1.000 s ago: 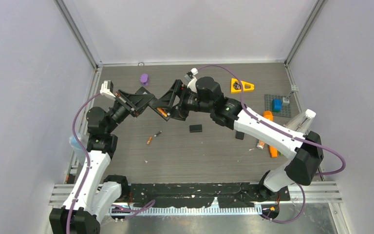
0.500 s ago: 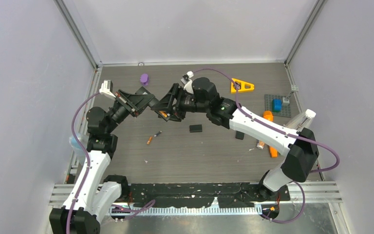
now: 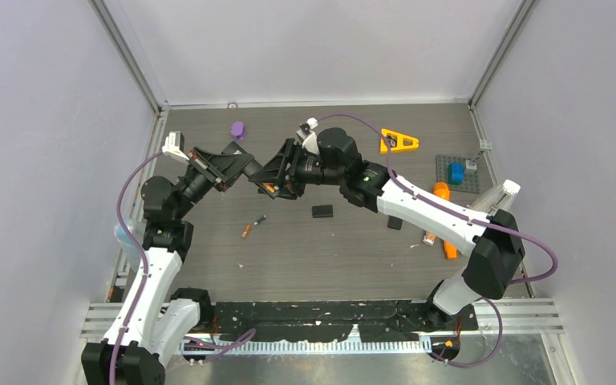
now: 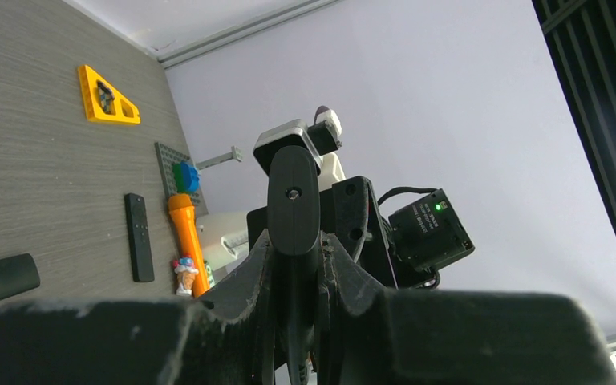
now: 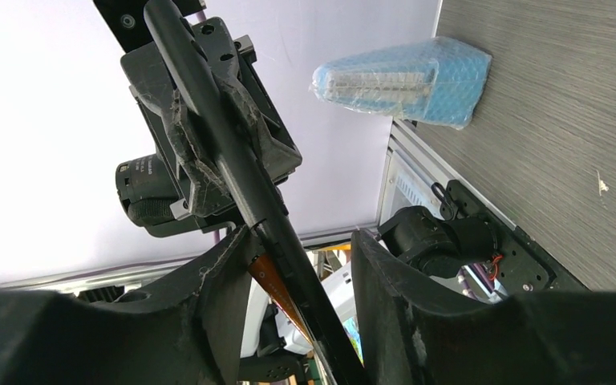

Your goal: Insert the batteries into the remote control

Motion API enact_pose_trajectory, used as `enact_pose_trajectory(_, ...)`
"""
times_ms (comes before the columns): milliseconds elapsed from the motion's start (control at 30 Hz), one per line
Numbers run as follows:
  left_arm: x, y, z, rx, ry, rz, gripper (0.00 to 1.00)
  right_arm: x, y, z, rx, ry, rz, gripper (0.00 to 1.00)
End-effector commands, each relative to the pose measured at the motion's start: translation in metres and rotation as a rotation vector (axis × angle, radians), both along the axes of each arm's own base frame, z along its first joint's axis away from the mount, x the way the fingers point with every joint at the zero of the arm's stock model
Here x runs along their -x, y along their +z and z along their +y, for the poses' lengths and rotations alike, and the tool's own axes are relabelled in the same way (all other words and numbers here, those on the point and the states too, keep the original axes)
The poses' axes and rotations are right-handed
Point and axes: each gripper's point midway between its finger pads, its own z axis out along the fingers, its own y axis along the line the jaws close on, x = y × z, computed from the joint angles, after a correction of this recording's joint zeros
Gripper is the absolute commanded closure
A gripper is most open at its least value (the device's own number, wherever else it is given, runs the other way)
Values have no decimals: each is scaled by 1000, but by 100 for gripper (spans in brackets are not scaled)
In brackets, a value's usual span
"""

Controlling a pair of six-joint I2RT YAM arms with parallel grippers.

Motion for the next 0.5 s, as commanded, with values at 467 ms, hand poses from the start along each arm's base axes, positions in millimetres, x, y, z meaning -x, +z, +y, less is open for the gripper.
enact_pose_trajectory(467, 4, 35, 7, 144, 20, -37, 100, 8, 3, -2, -37, 39, -24, 74)
